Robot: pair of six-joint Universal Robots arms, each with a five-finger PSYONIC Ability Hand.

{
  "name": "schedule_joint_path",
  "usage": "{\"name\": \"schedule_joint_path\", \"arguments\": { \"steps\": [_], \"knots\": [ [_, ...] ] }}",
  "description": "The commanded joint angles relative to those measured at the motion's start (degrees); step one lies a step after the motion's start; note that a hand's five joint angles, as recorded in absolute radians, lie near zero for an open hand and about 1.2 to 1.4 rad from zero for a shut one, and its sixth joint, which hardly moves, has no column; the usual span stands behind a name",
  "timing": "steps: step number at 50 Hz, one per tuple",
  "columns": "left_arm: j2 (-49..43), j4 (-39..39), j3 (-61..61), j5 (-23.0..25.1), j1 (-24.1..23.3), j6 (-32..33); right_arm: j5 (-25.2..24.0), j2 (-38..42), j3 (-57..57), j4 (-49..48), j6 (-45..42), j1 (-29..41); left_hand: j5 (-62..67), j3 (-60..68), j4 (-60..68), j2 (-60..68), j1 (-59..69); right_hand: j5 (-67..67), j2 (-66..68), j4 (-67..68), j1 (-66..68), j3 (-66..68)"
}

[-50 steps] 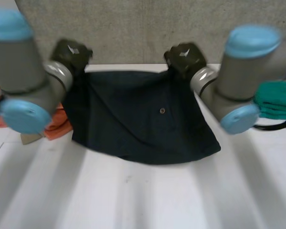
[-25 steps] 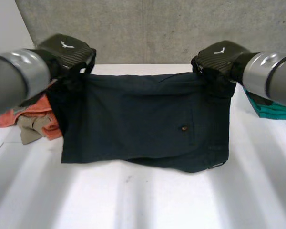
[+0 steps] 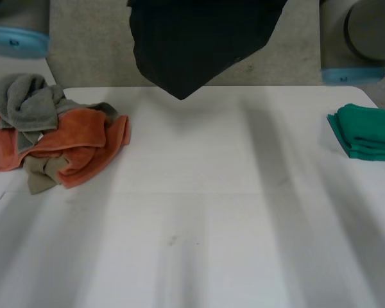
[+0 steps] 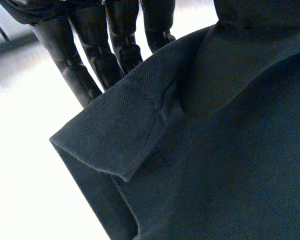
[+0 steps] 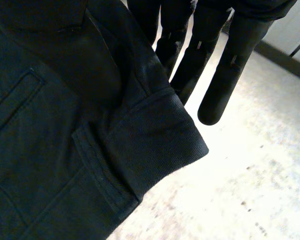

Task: Fold the laundry.

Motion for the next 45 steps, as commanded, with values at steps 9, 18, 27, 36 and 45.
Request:
{"name": "schedule_joint_path", "arguments": {
  "steps": [9, 18, 27, 36, 45],
  "knots": [
    [-1.61, -2.15, -35.25, 0.53, -1.00, 6.58, -4.48, 7.24, 22.21, 6.22, -1.77, -1.00, 13.11, 11.62, 11.25, 11.33, 12.62, 11.71, 12.73, 11.45, 15.92, 12.00],
    [1.01, -5.75, -51.34, 1.59, -1.97, 15.98, -4.39, 5.49, 36.72, 14.21, -7.92, -2.58, 13.11, 11.62, 11.25, 11.33, 12.62, 11.71, 12.73, 11.45, 15.92, 12.00],
    [14.10, -23.20, -62.85, 4.83, -3.54, 23.35, -5.70, -10.66, 48.66, 33.86, -15.64, -5.92, 13.11, 11.62, 11.25, 11.33, 12.62, 11.71, 12.73, 11.45, 15.92, 12.00],
    [22.38, -49.25, -70.77, 6.33, -8.90, 34.79, -14.66, -24.82, 62.38, 59.13, -41.30, -11.10, 13.11, 11.62, 11.25, 11.33, 12.62, 11.71, 12.73, 11.45, 15.92, 12.00],
    [19.84, -44.62, -63.41, 4.93, -11.11, 35.33, -16.61, -22.65, 63.10, 52.02, -38.44, -11.73, 13.11, 11.62, 11.25, 11.33, 12.62, 11.71, 12.73, 11.45, 15.92, 12.00]
  ]
}}
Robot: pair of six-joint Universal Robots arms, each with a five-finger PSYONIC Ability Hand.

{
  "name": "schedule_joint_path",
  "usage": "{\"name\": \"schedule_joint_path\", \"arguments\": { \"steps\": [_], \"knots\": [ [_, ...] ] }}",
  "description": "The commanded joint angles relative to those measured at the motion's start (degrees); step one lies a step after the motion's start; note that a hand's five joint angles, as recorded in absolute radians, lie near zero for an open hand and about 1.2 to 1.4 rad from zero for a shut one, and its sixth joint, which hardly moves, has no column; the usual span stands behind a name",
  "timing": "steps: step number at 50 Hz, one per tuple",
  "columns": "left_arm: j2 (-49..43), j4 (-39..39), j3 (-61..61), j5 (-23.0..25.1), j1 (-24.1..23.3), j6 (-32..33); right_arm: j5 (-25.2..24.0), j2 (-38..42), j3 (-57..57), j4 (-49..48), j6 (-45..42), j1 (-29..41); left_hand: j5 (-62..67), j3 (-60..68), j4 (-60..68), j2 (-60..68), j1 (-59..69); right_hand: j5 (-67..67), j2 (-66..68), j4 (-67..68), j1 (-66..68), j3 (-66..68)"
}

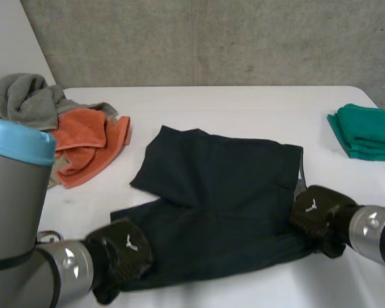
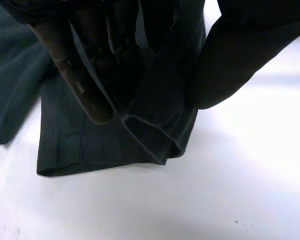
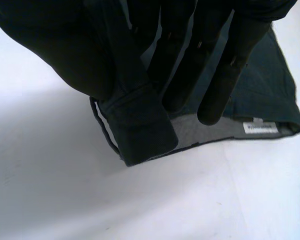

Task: Fold the laundry.

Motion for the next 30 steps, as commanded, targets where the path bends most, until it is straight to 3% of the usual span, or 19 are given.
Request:
{"name": "schedule_joint_path", "arguments": {
  "steps": [1, 4, 12, 19, 25, 26, 27, 28, 29, 30],
  "knots": [
    [-3.92, 6.93, 8.63, -2.11, -1.29, -0.31, -1.87, 2.82, -0.13, -7.05, 2.99, -0.81, 13.11, 11.61, 11.24, 11.33, 12.62, 11.68, 12.73, 11.40, 15.92, 12.00],
    [-9.18, 15.79, 15.92, -3.51, -0.50, -1.02, -0.38, 6.07, -4.08, -12.32, 8.35, 0.07, 13.11, 11.61, 11.24, 11.33, 12.62, 11.68, 12.73, 11.40, 15.92, 12.00],
    [-28.15, 35.04, 39.88, -5.27, -0.50, -1.02, 11.21, 20.20, -17.60, -30.93, 20.22, 3.67, 13.11, 11.61, 11.24, 11.33, 12.62, 11.68, 12.73, 11.40, 15.92, 12.00],
    [-43.98, 35.07, 62.84, -11.42, -1.29, -0.23, 13.33, 30.68, -26.06, -46.59, 20.58, 5.69, 13.11, 11.61, 11.24, 11.33, 12.62, 11.68, 12.73, 11.40, 15.92, 12.00],
    [-58.05, 28.84, 82.54, -16.61, -1.55, -0.75, 13.24, 39.64, -32.21, -59.87, 17.77, 6.66, 13.11, 11.61, 11.24, 11.33, 12.62, 8.50, 9.55, 8.22, 12.74, 8.82],
    [-59.20, 27.70, 84.21, -16.96, -1.64, -0.93, 13.42, 40.78, -32.83, -61.10, 17.33, 6.75, 4.30, 2.81, 2.43, 2.52, 3.82, -6.86, -5.80, -7.14, -2.61, -6.54],
    [-60.08, 26.55, 85.62, -17.05, -1.91, -1.11, 13.68, 41.75, -33.44, -62.24, 16.98, 6.84, -12.27, -13.77, -14.14, -14.05, -12.76, -23.16, -22.11, -23.44, -18.92, -22.84],
    [-61.48, 24.63, 87.20, -17.22, -2.43, -1.37, 14.47, 43.42, -34.32, -63.99, 16.54, 7.01, -44.91, -46.41, -46.78, -46.69, -45.40, -49.97, -48.92, -50.25, -45.73, -49.65],
    [-61.84, 23.65, 87.48, -17.40, -2.70, -1.63, 15.17, 43.95, -34.68, -64.36, 16.36, 7.19, -56.89, -58.39, -58.76, -58.67, -57.38, -58.32, -57.27, -58.60, -54.08, -58.00],
    [-61.93, 22.86, 87.66, -17.58, -2.96, -1.90, 15.87, 44.48, -34.68, -64.45, 16.45, 7.28, -56.89, -58.39, -58.76, -58.67, -57.38, -58.32, -57.27, -58.60, -54.08, -58.00]
  ]
}}
